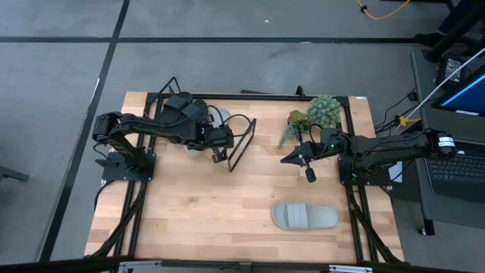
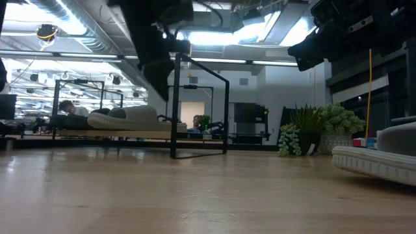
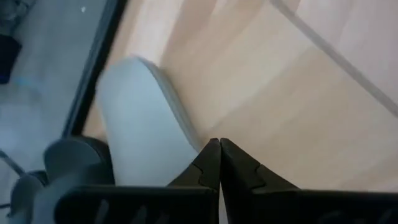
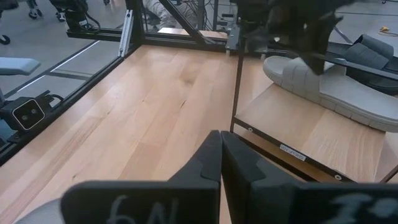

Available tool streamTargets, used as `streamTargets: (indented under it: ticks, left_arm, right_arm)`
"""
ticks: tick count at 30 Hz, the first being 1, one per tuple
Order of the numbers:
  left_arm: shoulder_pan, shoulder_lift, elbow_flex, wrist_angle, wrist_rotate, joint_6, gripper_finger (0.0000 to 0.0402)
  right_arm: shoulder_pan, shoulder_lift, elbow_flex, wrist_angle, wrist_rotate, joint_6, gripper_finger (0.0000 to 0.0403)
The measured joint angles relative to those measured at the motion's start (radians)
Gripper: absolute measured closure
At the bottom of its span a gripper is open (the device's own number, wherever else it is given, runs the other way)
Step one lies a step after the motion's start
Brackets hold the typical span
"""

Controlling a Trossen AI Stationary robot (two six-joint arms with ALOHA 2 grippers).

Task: Pick and place slides into the shelf
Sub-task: Put the gray slipper on the shelf

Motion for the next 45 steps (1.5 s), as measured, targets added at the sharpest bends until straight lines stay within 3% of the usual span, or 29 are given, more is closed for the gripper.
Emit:
streamTargets:
  ticks: [8,16,23,27,32,37,45]
  left_arm:
    - [-0.048,-0.076,0.114,-0.025,-0.104,0.131,0.0401]
    - [-0.136,-0.094,0.195,0.026,-0.098,0.314,0.0401]
    - [-0.265,-0.093,0.098,0.281,-0.081,0.367,0.0401]
    - [-0.353,-0.093,0.033,0.483,-0.069,0.418,0.0401]
    - [-0.422,-0.093,-0.065,0.660,-0.087,0.451,0.0401]
    - [-0.454,-0.093,-0.154,0.685,-0.125,0.351,0.0401]
    - [-0.507,-0.114,-0.257,0.681,-0.187,0.250,0.0401]
  right_arm:
    - [0.000,0.000,0.000,0.000,0.000,-0.001,0.0397]
    - [0.001,0.000,0.000,-0.004,0.000,0.053,0.0397]
    - [0.001,-0.011,0.025,-0.118,0.021,0.103,0.0397]
    - [0.000,-0.014,0.134,-0.319,0.128,0.154,0.0397]
    - [0.031,-0.014,0.287,-0.562,0.135,0.213,0.0397]
    - [0.150,-0.023,0.344,-0.807,0.237,0.410,0.0399]
    - [0.474,-0.056,0.325,-0.884,0.466,0.812,0.0401]
